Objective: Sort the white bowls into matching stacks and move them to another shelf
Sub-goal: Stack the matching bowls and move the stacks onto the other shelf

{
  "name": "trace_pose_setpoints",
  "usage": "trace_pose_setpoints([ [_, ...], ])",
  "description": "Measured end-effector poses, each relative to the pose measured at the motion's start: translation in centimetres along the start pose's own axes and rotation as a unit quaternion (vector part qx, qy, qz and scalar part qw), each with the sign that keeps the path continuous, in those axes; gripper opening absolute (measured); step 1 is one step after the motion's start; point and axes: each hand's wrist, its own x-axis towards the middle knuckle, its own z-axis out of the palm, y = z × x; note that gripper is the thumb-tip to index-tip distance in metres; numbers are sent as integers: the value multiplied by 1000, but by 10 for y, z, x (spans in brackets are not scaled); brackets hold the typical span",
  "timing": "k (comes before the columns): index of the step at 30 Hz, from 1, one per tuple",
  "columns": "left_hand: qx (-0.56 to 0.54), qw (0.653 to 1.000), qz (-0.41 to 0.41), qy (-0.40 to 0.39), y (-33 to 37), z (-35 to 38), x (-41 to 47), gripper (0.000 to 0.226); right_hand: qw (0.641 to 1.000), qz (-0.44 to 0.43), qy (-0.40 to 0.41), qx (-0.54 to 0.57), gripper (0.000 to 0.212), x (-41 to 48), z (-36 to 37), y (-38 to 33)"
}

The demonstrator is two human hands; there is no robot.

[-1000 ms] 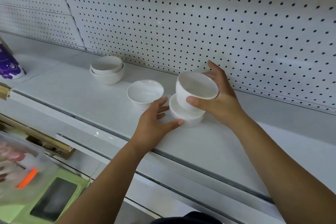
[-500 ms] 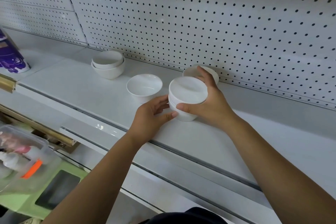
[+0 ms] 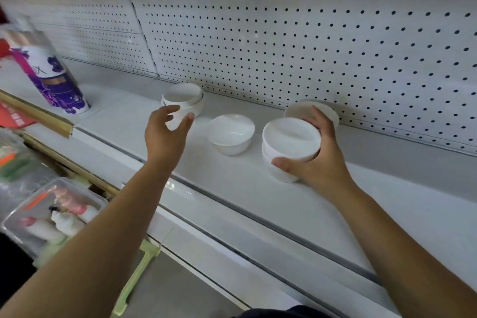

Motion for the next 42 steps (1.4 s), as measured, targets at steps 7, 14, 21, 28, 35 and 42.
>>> trace_pose_setpoints([
  [7, 172, 982, 55, -54, -4, 21, 61, 48, 997, -35, 64, 10, 119, -5, 10, 4],
  [14, 194, 977, 43, -80, -5, 41, 87, 27, 997, -43, 68, 6, 114, -2, 11, 9],
  [21, 119, 991, 2, -60, -5, 45, 88, 21, 998, -28, 58, 11, 110, 3, 10, 10],
  [28, 67, 997, -19, -45, 0, 35, 92, 18, 998, -36, 52, 12, 112, 4, 9, 12],
  [35, -35, 999, -42, -7, 15, 28, 86, 17, 998, -40, 52, 16, 116, 3, 9, 13],
  [42, -119, 993, 15, 20, 42, 23, 59, 14, 998, -30, 41, 30, 120, 1, 9, 14],
])
